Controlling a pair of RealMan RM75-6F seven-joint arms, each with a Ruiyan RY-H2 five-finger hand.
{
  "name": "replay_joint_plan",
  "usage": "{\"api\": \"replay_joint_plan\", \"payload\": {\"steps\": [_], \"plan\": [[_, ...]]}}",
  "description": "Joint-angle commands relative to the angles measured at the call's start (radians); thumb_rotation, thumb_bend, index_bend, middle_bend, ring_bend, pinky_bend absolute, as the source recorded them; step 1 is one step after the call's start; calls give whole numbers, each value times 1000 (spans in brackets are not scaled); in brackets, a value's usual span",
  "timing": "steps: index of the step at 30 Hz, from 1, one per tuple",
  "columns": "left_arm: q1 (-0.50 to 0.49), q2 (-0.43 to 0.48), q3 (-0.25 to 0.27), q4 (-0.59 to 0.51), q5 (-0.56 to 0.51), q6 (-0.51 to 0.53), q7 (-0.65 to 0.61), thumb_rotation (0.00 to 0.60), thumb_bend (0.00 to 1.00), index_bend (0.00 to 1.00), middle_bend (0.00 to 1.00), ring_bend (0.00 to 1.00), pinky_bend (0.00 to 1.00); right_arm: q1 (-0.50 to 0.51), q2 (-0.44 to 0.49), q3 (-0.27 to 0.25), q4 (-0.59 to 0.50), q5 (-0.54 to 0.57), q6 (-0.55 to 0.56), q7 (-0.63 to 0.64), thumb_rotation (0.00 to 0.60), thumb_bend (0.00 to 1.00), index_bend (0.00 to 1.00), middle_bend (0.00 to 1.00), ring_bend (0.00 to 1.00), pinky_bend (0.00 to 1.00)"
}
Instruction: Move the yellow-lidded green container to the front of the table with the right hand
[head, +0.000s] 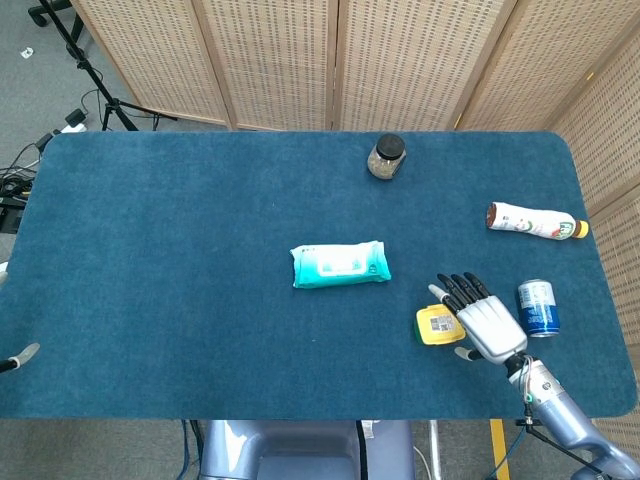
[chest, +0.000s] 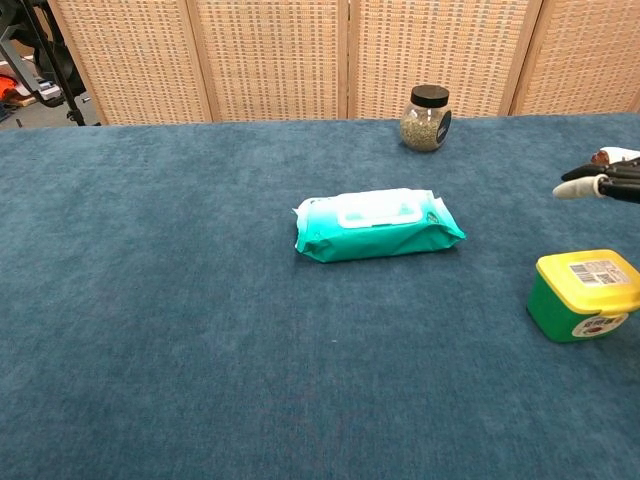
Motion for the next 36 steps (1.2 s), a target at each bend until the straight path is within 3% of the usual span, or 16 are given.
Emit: {"api": "replay_joint_plan", "payload": {"steps": [1,7,10,15,18,23,26,29,36], "plan": [[0,-1,0,0,-1,-1,1,600,0,0,0,0,0,3,-32,-8,44,-35,1,40,600,0,0,0,0,45],[-2,-2,-2,1,-8,-8,4,600,0,0,0,0,0,13,-95,-5,113,-87,18,71,600,0,10,13,0,85],[-3,-2,-4,2,-12,-12,3,600,0,0,0,0,0,18,-138,2,161,-106,32,77,600,0,77,75,29,171],[-4,-2,-6,3,-16,-15,2,600,0,0,0,0,0,29,-185,9,223,-113,24,82,600,13,149,149,114,231],[-5,-2,-6,3,-18,-17,2,600,0,0,0,0,0,35,-196,13,239,-109,14,90,600,145,196,217,183,281],[-7,-2,-6,3,-20,-22,5,600,0,0,0,0,0,43,-207,14,257,-118,21,136,600,513,370,448,397,356],[-7,-2,-6,2,-20,-22,5,600,0,0,0,0,0,43,-206,11,262,-124,28,151,600,664,406,497,434,362],[-7,-2,-6,2,-20,-22,5,600,0,0,0,0,0,41,-200,6,261,-132,37,159,600,774,415,506,434,371],[-5,-1,-5,1,-17,-19,3,600,0,0,0,0,0,41,-150,-7,206,-153,51,177,600,847,430,512,434,380]]}}
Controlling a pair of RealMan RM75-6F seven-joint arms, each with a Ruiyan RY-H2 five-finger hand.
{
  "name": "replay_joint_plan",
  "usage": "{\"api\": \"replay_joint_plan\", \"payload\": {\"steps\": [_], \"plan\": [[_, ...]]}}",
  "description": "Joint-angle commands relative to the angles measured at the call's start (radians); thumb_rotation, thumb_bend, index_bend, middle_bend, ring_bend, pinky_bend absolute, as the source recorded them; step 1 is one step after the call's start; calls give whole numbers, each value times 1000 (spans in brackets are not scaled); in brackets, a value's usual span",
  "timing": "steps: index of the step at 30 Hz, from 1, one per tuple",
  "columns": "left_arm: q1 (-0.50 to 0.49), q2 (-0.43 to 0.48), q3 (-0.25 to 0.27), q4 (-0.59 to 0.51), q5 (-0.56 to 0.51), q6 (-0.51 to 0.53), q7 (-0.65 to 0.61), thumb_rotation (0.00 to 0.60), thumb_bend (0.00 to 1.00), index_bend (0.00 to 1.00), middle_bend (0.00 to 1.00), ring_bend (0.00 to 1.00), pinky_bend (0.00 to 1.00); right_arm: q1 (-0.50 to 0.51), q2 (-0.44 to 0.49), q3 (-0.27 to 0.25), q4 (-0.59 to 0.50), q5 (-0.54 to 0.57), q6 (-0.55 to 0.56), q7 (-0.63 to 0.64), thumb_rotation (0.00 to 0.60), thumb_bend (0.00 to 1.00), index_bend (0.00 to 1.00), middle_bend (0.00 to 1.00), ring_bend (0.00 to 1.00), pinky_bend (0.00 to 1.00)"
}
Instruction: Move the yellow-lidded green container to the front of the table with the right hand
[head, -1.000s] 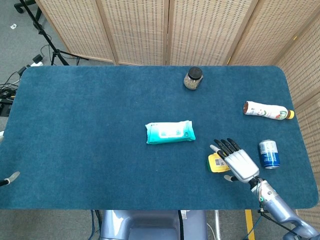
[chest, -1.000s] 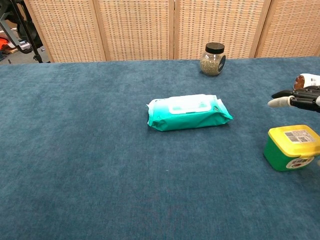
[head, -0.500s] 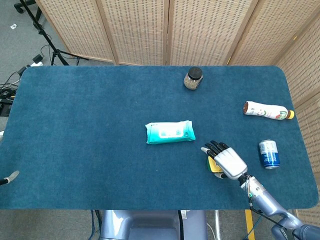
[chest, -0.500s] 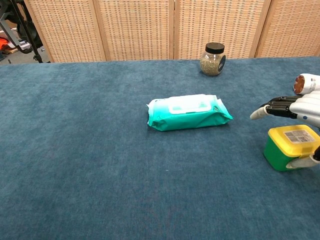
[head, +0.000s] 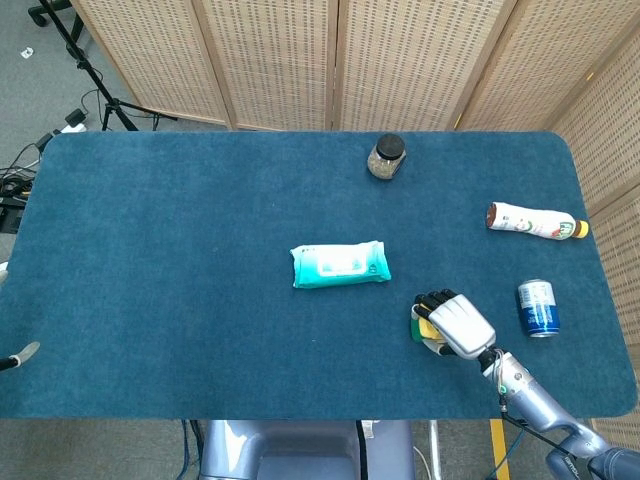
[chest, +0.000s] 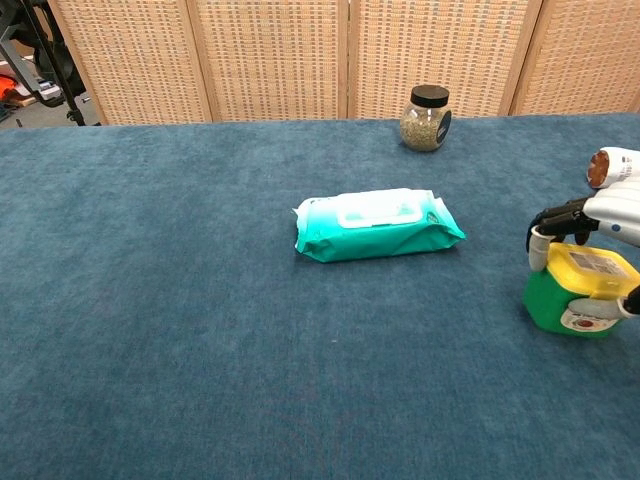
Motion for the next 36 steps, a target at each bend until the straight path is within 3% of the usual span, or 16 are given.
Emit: {"api": "replay_joint_plan", "payload": {"steps": [1,5,9,13,20,22,24,26,29,31,36], "plan": [[1,0,0,1,0,1,-1,600,0,0,0,0,0,5,50,-10,-57,-21,9,18,600,858,432,514,434,381],[-2,0,1,1,2,-3,2,600,0,0,0,0,0,41,178,-25,-200,-37,-42,30,600,892,433,514,434,381],[-2,-1,1,1,1,-3,4,600,0,0,0,0,0,120,323,-33,-373,-15,-186,84,600,973,433,512,434,381],[-3,-1,0,1,-2,-6,3,600,0,0,0,0,0,205,402,-26,-458,31,-351,105,600,1000,433,510,434,381],[-5,-1,-1,3,-8,-15,3,600,0,0,0,0,0,283,369,17,-465,183,-537,25,600,1000,433,503,434,381],[-6,-1,-2,4,-11,-16,3,600,0,0,0,0,0,291,352,24,-457,222,-561,-8,600,986,421,444,402,381],[-7,-1,-3,4,-12,-18,2,600,0,0,0,0,0,301,341,26,-448,255,-589,-36,600,854,330,275,254,354],[-8,-1,-2,5,-13,-22,3,600,0,0,0,0,0,312,331,30,-438,294,-612,-71,600,534,139,65,55,234],[-9,-2,-4,6,-15,-22,3,600,0,0,0,0,0,312,324,40,-435,342,-605,-111,600,180,4,0,0,108],[-9,-2,-4,5,-17,-24,4,600,0,0,0,0,0,303,319,47,-434,362,-574,-142,600,111,0,0,0,92],[-9,-3,-2,4,-12,-22,7,600,0,0,0,0,0,258,279,66,-406,371,-439,-225,600,102,0,0,0,84]]}}
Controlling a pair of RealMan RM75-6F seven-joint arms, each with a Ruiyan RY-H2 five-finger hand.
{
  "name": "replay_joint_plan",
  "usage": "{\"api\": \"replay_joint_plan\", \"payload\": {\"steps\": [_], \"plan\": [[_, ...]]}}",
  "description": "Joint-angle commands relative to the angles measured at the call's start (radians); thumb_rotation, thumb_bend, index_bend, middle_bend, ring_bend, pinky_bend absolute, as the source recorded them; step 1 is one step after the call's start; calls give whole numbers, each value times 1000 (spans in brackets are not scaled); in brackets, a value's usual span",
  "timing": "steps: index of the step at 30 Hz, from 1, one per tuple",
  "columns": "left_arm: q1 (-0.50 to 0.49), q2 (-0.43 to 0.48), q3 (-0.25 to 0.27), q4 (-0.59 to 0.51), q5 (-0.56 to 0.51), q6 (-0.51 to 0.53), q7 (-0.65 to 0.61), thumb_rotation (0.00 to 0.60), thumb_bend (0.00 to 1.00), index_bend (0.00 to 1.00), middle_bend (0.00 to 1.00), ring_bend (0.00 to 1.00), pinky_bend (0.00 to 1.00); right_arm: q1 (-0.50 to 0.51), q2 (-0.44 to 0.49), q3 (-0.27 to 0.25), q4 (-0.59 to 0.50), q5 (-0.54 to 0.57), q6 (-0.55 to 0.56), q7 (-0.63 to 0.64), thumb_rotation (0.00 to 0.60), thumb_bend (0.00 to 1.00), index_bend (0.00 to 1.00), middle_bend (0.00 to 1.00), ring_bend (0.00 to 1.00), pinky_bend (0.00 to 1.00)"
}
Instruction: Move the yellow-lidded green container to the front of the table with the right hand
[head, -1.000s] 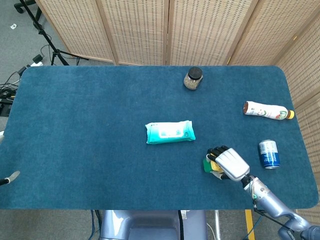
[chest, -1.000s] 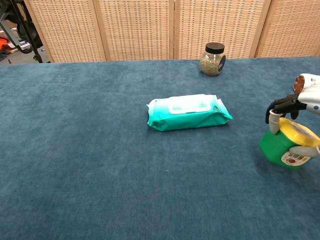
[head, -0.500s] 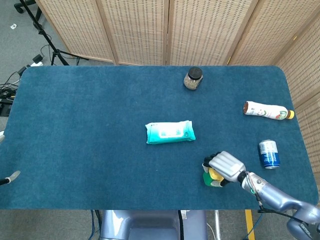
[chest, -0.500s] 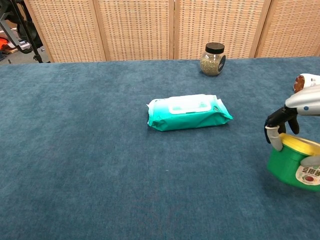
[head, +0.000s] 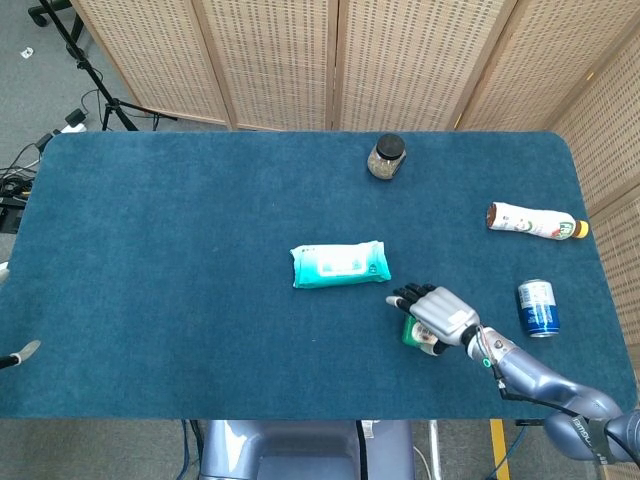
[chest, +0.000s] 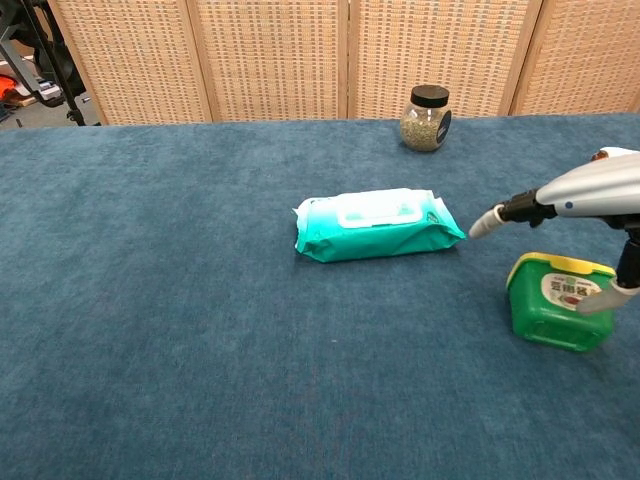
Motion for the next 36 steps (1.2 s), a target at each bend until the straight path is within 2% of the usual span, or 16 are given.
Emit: {"api": "replay_joint_plan", "payload": {"steps": [1,5,9,12,17,31,33,36], "plan": [[1,0,1,-1,1,2,0,600,0,0,0,0,0,-43,-38,19,26,6,116,-69,600,94,0,0,0,81],[3,1,2,-2,4,6,-1,600,0,0,0,0,0,-105,-13,16,-35,-23,220,-40,600,6,0,0,0,66],[2,0,3,-3,7,6,2,600,0,0,0,0,0,-159,-13,-1,-60,-81,314,-45,600,0,0,0,0,55],[3,0,4,-3,9,7,3,600,0,0,0,0,0,-193,-35,-19,-58,-98,353,-79,600,0,0,0,0,55],[5,0,6,-5,13,13,4,600,0,0,0,0,0,-232,-108,-45,-35,-79,357,-109,600,0,0,0,0,54],[4,-1,3,-2,5,8,0,600,0,0,0,0,0,-267,-299,-23,192,-91,392,-118,600,0,0,0,0,55],[3,-1,3,-1,5,5,0,600,0,0,0,0,0,-271,-320,-18,224,-96,399,-105,600,0,0,0,0,78],[2,-1,3,-1,4,4,1,600,0,0,0,0,0,-280,-347,-17,270,-116,424,-99,600,0,0,18,10,178]]}}
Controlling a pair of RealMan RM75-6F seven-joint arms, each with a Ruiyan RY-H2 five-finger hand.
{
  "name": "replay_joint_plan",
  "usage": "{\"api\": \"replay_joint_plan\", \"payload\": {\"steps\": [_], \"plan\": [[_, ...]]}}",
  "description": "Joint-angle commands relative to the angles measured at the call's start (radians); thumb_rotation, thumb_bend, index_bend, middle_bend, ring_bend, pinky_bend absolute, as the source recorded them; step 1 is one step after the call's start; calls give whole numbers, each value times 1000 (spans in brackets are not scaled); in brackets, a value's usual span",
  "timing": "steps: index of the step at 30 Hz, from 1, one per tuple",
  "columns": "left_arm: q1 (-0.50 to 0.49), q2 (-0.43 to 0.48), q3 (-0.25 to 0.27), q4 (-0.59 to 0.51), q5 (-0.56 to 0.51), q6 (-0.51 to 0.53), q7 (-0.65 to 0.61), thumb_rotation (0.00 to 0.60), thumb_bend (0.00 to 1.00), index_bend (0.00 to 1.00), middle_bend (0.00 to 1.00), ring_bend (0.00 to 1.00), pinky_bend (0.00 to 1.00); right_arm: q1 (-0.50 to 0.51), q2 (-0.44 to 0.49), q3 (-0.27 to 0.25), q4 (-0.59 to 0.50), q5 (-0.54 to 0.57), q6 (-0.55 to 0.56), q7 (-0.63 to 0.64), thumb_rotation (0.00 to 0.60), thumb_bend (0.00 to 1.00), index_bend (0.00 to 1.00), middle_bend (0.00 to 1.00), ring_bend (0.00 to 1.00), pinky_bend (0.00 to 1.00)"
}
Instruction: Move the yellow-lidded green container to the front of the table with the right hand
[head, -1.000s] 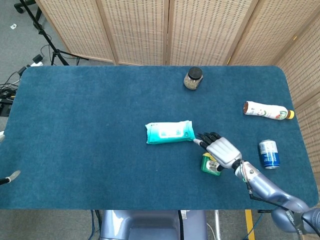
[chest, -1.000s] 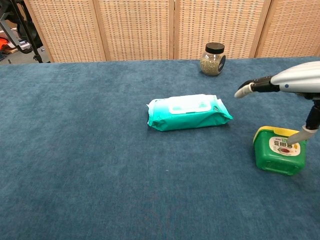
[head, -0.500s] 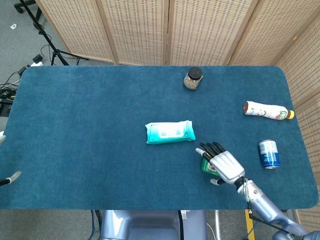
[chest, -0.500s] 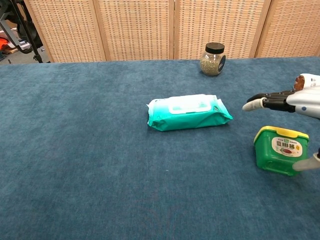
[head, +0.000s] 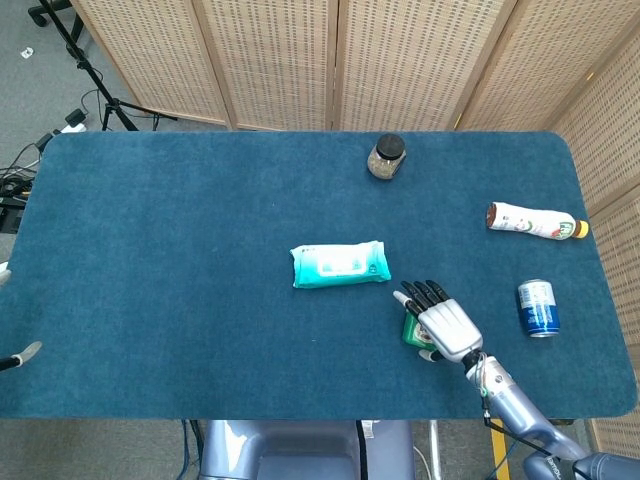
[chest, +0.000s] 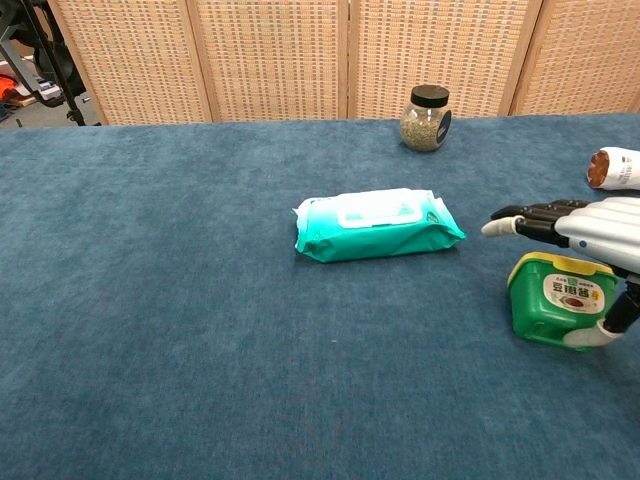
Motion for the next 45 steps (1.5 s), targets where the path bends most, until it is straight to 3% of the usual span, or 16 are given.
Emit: {"api": "replay_joint_plan", "payload": {"steps": [1,6,9,11,14,17,27,33,36,40,45], "plan": [[0,0,0,0,-1,-1,1,600,0,0,0,0,0,-13,-31,4,45,-19,24,12,600,0,0,42,35,218],[-1,0,0,-1,-1,-3,1,600,0,0,0,0,0,-29,-48,4,77,-28,42,46,600,0,42,209,271,383],[-1,0,1,-1,0,-2,2,600,0,0,0,0,0,-39,-52,-1,86,-46,56,89,600,1,162,343,411,477],[-1,-1,1,-2,1,-1,4,600,0,0,0,0,0,-50,-68,-1,113,-72,90,128,600,84,256,429,486,533],[0,-1,1,-2,2,0,5,600,0,0,0,0,0,-58,-82,-2,142,-96,117,165,600,317,320,484,534,549],[0,-1,2,-2,2,0,6,600,0,0,0,0,0,-57,-76,-7,152,-113,117,187,600,457,335,495,544,549],[-1,-1,2,-3,2,-1,5,600,0,0,0,0,0,-25,41,-9,51,-145,81,187,600,669,355,502,544,549],[-2,-2,4,-4,4,-2,11,600,0,0,0,0,0,111,289,-22,-181,-132,-175,309,600,727,364,498,544,549],[-1,-1,2,-6,1,-2,11,600,0,0,0,0,0,190,369,-18,-240,-134,-302,400,600,793,374,506,543,549],[-4,-1,3,-5,-3,-12,14,600,0,0,0,0,0,299,428,-17,-295,-133,-487,547,600,889,428,550,544,549],[-7,0,3,-7,-7,-21,18,600,0,0,0,0,0,367,412,-11,-274,-134,-589,594,600,977,439,558,544,549]]}}
